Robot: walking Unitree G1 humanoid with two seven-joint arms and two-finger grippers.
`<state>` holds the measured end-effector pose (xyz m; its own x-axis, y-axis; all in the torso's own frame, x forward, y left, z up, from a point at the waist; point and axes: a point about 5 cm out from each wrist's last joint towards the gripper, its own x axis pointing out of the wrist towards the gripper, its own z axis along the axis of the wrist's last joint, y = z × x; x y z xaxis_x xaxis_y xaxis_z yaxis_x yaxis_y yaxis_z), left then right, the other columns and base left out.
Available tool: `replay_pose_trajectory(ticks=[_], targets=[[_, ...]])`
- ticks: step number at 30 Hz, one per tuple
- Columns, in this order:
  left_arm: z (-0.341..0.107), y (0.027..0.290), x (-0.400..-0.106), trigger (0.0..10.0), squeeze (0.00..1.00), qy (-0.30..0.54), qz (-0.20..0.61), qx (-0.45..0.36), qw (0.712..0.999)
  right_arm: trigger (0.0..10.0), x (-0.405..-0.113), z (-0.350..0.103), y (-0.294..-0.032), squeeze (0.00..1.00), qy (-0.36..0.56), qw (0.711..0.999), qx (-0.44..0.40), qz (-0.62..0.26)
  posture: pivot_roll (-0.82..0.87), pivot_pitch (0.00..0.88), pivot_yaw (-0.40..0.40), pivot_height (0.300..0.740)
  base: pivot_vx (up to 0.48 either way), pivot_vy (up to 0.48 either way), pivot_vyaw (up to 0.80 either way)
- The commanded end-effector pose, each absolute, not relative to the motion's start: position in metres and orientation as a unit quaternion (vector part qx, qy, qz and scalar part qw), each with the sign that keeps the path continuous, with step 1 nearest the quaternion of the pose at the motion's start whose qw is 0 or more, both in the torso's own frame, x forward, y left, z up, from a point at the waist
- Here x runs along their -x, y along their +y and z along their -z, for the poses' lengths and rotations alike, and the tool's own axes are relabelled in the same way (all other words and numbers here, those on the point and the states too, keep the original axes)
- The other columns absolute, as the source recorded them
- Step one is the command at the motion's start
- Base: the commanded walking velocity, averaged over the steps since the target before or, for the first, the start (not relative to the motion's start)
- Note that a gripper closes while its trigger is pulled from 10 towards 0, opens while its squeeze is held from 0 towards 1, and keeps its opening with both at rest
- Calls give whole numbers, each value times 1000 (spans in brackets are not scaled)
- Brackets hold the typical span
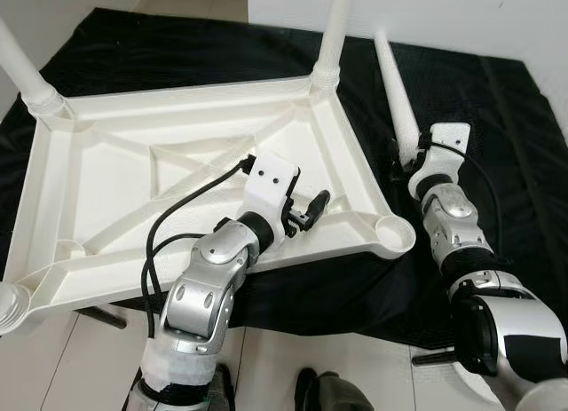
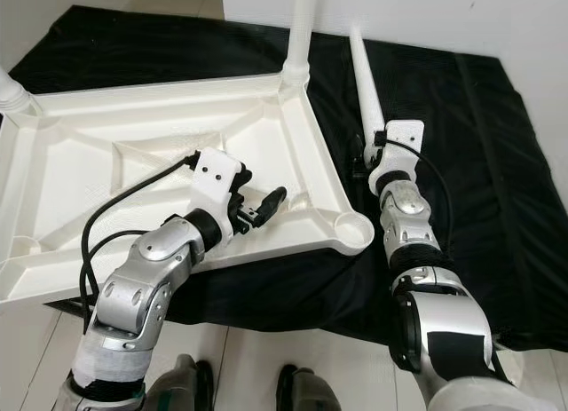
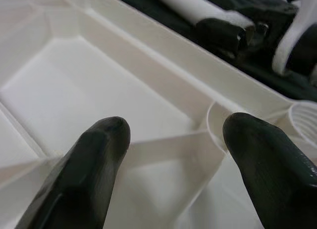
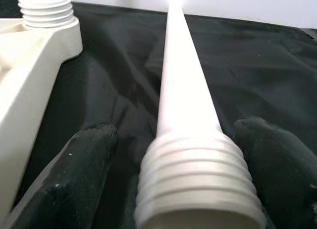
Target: Building children table
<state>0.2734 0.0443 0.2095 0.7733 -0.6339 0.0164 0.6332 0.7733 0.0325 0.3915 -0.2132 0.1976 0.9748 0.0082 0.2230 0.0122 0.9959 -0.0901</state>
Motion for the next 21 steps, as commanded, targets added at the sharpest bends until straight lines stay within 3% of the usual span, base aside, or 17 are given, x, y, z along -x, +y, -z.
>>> replay_pose_trajectory(ticks=[1,15,16,17,18,21], targets=[[-206,42,-268,10000,0,1,340,-10,940,10000,-391,-198,-214,0,-122,992,40,-1,176,334,16,740,0,0,0],[-201,47,-258,10000,0,32,328,-1,944,10000,-395,-209,-207,0,-151,988,15,-8,207,387,24,740,0,0,0],[-201,47,-258,10000,0,34,326,-1,945,4627,-395,-210,-206,0,-155,988,13,-9,208,385,21,740,0,0,0],[-201,47,-258,10000,0,34,326,-1,945,4627,-395,-210,-206,0,-155,988,13,-9,208,385,21,740,0,0,0],[-201,48,-259,10000,0,34,322,-1,946,0,-395,-211,-206,0,-157,988,10,-11,208,381,19,740,0,0,0],[-201,49,-259,10000,0,35,319,-2,947,0,-396,-212,-205,0,-158,987,7,-15,207,374,14,740,0,0,0]])
